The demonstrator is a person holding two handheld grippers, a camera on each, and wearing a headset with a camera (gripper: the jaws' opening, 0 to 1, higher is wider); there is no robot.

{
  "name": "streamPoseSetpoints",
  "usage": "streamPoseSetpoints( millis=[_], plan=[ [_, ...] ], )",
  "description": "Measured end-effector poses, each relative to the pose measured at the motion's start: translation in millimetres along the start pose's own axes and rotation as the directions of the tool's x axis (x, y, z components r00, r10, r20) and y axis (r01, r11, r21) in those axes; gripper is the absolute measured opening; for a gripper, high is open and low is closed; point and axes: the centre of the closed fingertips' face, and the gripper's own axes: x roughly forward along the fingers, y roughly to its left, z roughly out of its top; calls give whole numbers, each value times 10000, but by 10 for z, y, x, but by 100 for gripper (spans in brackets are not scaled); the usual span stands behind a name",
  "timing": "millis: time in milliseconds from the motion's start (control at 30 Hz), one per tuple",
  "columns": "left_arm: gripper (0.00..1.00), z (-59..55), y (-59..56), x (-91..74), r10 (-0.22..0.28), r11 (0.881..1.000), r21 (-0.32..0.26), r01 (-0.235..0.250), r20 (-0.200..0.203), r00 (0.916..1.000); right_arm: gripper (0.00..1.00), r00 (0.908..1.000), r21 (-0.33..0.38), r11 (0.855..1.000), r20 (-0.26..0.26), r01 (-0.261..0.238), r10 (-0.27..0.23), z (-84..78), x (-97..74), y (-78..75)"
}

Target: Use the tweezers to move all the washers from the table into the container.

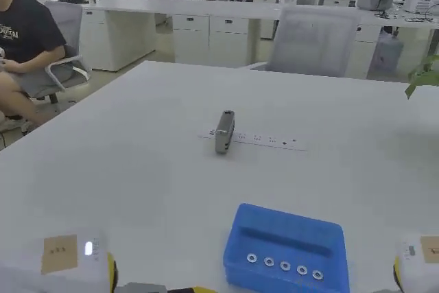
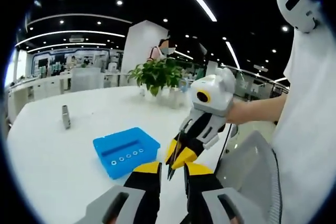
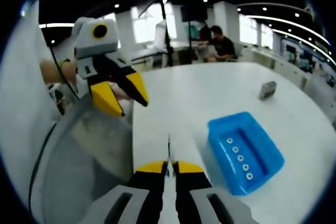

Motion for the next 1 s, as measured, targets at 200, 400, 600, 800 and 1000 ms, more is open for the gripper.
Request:
streamPoseSetpoints(
  millis=[200, 400, 600, 800, 1000],
  plan=[
    [10, -25, -104, 60, -586, 9976, 325, 605, -568, 9967, 3, 9960, -1165, 9914, -733, -590, 507, -92, 29, 194],
    [8, -53, -282, 151, -1369, 9881, 553, 1435, -1092, 9845, 3, 9870, -1895, 9762, -1396, -1058, 799, -170, 96, 333],
    [7, -90, -426, 212, -1786, 9787, 736, 1917, -1556, 9716, 3, 9756, -2588, 9561, -2021, -1377, 858, -242, 133, 410],
    [2, -146, -441, 221, -1827, 9727, 1070, 2061, -1952, 9636, 3, 9703, -2857, 9470, -2275, -1470, 820, -276, 131, 410],
    [0, -191, -437, 278, -1903, 9656, 1316, 2242, -2297, 9545, 3, 9667, -3001, 9424, -2451, -1475, 732, -301, 130, 392]
  ],
)
